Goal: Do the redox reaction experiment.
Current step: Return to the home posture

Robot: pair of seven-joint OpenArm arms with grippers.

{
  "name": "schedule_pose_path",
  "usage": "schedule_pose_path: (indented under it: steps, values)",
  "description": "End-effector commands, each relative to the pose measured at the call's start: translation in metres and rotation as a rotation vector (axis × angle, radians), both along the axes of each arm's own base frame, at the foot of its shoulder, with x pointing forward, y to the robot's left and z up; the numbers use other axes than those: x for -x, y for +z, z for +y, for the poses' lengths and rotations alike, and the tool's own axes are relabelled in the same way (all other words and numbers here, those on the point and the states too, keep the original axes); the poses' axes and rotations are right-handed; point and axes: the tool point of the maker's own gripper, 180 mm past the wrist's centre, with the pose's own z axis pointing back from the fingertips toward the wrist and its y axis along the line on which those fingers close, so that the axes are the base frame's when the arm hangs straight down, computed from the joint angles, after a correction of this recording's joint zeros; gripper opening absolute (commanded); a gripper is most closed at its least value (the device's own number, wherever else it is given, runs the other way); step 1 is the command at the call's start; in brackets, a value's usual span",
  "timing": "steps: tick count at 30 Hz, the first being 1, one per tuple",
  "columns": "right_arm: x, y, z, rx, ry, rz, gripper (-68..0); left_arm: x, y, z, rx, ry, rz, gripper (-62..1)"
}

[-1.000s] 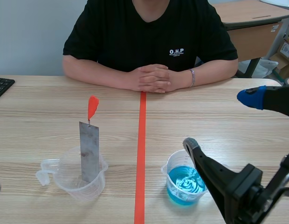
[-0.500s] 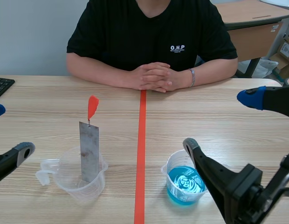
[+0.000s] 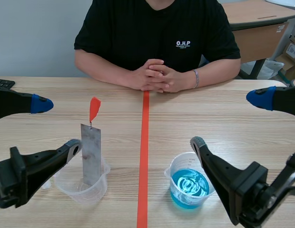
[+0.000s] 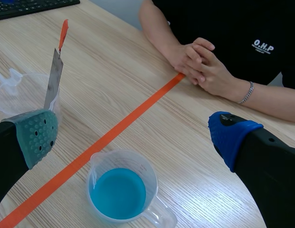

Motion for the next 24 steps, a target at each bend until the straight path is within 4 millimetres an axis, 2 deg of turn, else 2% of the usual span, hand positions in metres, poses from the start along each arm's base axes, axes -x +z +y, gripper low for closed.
schedule_pose_path:
  steps: [1,3,9,24]
  values:
    - [-0.003,0.010,0.002,-0.022,-0.001,-0.030,0.4,-0.002,0.007,-0.007,0.036,0.002,-0.013,-1.3]
    - [-0.003,0.010,0.002,-0.022,-0.001,-0.030,0.4,-0.003,0.006,-0.011,0.036,-0.001,-0.004,1.4]
    - [-0.003,0.008,0.001,-0.016,-0.003,-0.021,0.4,-0.004,0.004,-0.019,0.037,-0.015,0.005,1.4]
    - [-0.003,0.008,0.001,-0.014,-0.003,-0.019,0.4,-0.005,0.004,-0.019,0.036,-0.013,0.005,1.4]
